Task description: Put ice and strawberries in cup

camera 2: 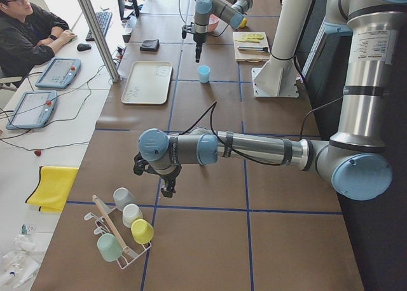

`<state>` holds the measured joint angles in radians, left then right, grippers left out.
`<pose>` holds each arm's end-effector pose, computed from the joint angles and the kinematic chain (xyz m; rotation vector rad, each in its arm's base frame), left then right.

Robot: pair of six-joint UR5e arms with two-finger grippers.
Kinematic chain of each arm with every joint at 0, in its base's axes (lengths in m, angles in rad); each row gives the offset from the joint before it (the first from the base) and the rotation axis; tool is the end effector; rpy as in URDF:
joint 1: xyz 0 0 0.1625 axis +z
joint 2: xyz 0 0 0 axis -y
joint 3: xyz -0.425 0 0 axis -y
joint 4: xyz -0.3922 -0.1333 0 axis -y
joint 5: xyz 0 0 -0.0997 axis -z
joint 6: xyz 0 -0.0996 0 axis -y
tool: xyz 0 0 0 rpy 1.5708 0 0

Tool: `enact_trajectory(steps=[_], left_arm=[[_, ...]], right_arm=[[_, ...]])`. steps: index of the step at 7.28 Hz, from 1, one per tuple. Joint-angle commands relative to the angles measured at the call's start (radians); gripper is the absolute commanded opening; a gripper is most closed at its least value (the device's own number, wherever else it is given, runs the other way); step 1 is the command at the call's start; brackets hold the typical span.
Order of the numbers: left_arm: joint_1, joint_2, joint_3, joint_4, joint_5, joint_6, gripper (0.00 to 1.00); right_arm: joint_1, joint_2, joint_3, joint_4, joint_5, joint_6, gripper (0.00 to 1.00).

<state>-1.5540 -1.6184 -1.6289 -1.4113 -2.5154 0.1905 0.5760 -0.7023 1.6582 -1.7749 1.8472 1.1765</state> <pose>-0.0441 -0.5075 0.6093 0.0324 0.9463 0.1662 -0.5200 -0.4642 0.1186 0.1154 -0.7833 0.0682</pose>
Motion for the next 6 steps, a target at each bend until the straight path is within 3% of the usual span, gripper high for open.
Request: enact_trajectory(steps=[1,4,6], left_arm=[[0.0,-0.003,-0.002,0.0,0.001,0.003,1.0],[-0.001,0.001,-0.063,-0.084,0.009,0.006,1.0],[-0.001,-0.004,-0.063,-0.127,0.012,0.003,1.0]], right_arm=[[0.155,-0.018,0.005,-0.004,0.143,-0.149,1.0],[0.394,-0.213,0.087,-0.009,0.311,-0.526,1.0],[0.584,-0.41,0.152,-0.009,0.424,-0.865,1.0]])
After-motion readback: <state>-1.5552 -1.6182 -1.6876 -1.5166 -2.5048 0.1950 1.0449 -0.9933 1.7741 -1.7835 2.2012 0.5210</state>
